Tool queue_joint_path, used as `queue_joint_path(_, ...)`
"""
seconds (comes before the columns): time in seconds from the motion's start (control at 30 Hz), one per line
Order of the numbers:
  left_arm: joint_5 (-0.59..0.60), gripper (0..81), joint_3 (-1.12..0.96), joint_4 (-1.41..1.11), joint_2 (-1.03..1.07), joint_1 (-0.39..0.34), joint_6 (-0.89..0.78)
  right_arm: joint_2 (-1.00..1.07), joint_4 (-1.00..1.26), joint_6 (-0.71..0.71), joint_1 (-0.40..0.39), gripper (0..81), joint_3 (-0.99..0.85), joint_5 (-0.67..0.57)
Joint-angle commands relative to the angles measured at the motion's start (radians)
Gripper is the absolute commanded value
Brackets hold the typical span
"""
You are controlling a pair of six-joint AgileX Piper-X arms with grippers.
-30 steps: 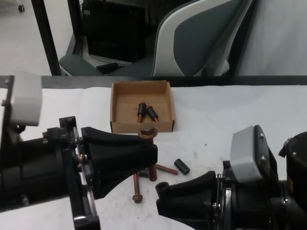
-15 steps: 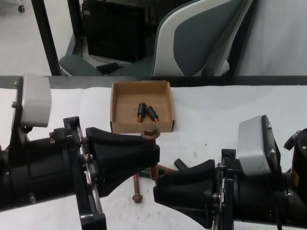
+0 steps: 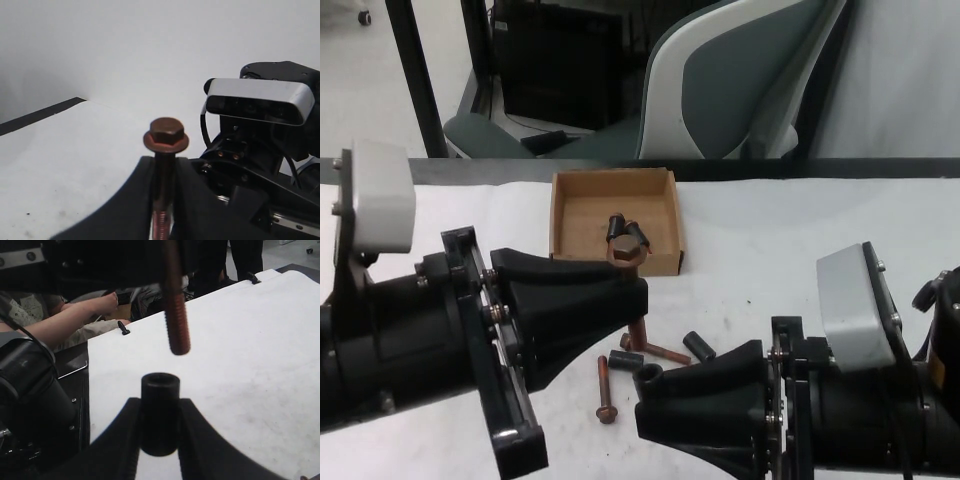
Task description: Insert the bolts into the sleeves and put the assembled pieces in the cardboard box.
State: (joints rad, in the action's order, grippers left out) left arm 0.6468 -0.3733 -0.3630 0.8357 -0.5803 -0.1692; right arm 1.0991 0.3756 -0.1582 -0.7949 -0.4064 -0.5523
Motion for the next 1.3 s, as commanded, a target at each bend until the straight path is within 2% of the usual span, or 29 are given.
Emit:
queue_joint_path(0.0,0.013,0.8,0.000,-0.037,0.000,0.001,-0.014,-0.002,0.041,0.001,-0.003,0.2,-0.016,-0.014)
queue_joint_path(0.57,0.071,0.8,0.000,-0.037,0.000,0.001,-0.098,-0.002,0.065,0.001,-0.003,0.2,-0.016,-0.007)
queue_joint_path(0.77,0.081,0.8,0.000,-0.037,0.000,0.001,-0.101,-0.002,0.065,0.007,-0.003,0.2,-0.016,0.059)
queue_joint_path(1.27,0.120,0.8,0.000,0.044,0.000,0.001,-0.133,-0.002,0.065,0.007,-0.003,0.2,-0.016,0.065)
